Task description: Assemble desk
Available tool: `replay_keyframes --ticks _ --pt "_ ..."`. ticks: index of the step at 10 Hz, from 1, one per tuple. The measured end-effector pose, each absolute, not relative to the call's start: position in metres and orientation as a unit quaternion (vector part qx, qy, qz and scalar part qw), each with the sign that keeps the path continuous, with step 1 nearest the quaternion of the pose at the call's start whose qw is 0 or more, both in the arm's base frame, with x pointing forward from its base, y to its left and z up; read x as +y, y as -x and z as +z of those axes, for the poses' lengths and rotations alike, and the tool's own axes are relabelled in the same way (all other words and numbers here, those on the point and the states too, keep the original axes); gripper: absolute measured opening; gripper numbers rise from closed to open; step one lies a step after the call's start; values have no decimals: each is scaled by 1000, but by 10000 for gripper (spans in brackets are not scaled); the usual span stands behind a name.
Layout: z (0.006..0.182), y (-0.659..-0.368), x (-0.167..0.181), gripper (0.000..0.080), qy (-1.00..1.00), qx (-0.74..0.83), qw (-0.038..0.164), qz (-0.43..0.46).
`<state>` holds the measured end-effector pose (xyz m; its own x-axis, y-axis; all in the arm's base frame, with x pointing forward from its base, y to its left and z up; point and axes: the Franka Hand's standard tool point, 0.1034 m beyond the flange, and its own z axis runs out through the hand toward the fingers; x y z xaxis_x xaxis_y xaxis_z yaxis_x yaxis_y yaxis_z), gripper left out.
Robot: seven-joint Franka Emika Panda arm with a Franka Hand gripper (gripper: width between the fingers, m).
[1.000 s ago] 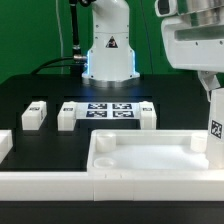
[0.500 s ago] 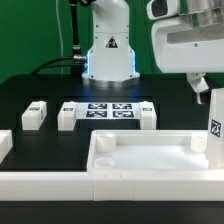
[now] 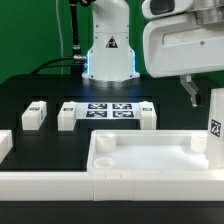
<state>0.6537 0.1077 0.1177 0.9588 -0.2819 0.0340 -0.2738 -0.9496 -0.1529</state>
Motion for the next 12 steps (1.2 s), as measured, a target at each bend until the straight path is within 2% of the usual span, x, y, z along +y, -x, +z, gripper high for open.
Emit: replay_keyframes --ticks 2,3,4,5,6,7,8,11,12 --pt "117 -654 110 649 995 -60 59 -46" --pt "116 -653 111 649 994 -79 58 -48" --pt "116 -653 111 649 995 -71 59 -48" --pt "116 -653 111 538 995 -62 60 -47" --pt "116 -653 112 538 996 -44 62 -46" --pt "116 -653 111 355 997 -8 62 -44" --pt "116 -654 108 305 997 17 62 -43" --pt "115 -655 103 305 982 172 67 -36" --pt "115 -655 100 305 967 242 75 -30"
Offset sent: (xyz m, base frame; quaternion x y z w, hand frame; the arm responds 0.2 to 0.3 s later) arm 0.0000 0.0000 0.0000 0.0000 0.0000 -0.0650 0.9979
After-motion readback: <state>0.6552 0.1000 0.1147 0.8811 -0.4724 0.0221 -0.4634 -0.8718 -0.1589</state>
